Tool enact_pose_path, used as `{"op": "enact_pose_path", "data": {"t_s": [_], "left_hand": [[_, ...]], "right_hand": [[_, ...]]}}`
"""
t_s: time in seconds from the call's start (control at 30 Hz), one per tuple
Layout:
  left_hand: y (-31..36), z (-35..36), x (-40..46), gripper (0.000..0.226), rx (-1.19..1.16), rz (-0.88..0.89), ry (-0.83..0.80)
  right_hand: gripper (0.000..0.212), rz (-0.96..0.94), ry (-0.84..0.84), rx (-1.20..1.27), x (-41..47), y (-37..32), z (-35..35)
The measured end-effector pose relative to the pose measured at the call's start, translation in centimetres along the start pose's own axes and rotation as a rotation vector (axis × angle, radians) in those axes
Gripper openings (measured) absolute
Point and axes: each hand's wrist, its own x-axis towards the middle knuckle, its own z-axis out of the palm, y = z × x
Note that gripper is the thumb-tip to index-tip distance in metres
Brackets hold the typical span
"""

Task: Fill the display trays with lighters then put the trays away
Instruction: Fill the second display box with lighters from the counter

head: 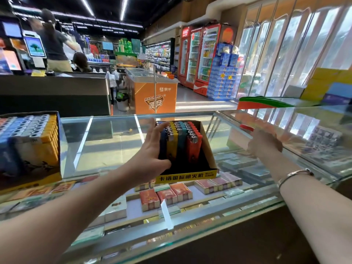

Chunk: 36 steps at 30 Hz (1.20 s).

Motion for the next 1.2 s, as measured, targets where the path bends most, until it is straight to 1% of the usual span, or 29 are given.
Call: {"op": "enact_pose_path", "data": {"t_s": [0.1, 0.17, 0.23, 0.37, 0.47, 0.53, 0.6, 0.67, 0.73, 0.77, 0.83, 0.97, 1.07, 1.2], "left_hand": [[0.1, 0.0, -0.1, 0.097, 0.021, -0.012, 0.002], [0.2, -0.1, -0.2, 0.097, 0.035, -0.024, 0.002], [0.4, -0.1, -0.3, 0.097, 0.039, -0.029, -0.003], [0.6, -0.1, -0.3, 0.097, 0.065, -0.011, -0.004], [0.7, -0.2, -0.3, 0.095, 0.072, -0.005, -0.012], [0.7, -0.2, -0.4, 0.094, 0.081, -0.004, -0.017], [0.7, -0.2, -0.4, 0.094, 0.094, -0.007, -0.015], [0.8, -0.1, -0.4, 0.094, 0.106, -0.010, -0.010], [0.7, -0.1, -0.4, 0.093, 0.125, -0.016, -0.003], [0.6, -0.1, -0.4, 0.092, 0.138, -0.018, 0.000], [0.4, 0.0, -0.3, 0.091, 0.162, -0.018, 0.006], [0.4, 0.0, -0.3, 0.091, 0.184, -0.016, 0.013], [0.4, 0.0, -0.3, 0.090, 0.194, -0.007, 0.016], [0.5, 0.0, -0.4, 0.093, 0.200, -0.008, 0.014]], "right_hand": [[0.043, -0.007, -0.022, -0.064, 0.2, 0.7, 0.4], [0.038, -0.038, -0.013, -0.110, 0.5, 0.7, 0.4], [0.033, -0.079, -0.050, -0.194, 0.8, 0.6, 0.1], [0.032, -0.160, -0.106, -0.294, 1.7, 0.6, -0.6], [0.025, -0.205, -0.147, -0.265, 2.3, 1.2, -0.6], [0.024, -0.220, -0.161, -0.206, 2.6, 1.8, -0.3], [0.030, -0.200, -0.107, -0.079, 2.7, 2.3, 0.1], [0.029, -0.150, 0.039, 0.072, 2.7, 2.9, 0.5], [0.022, -0.113, 0.157, 0.104, 2.8, 3.2, 0.8], [0.020, -0.109, 0.167, 0.085, 3.0, 3.2, 1.0], [0.022, -0.106, 0.115, 0.019, 3.3, 2.9, 1.3], [0.024, -0.084, 0.009, -0.191, 3.9, 1.6, 1.3], [0.028, -0.071, -0.021, -0.227, 4.3, 0.8, 1.6], [0.031, -0.115, -0.070, -0.209, 5.0, 0.7, 1.6]]}}
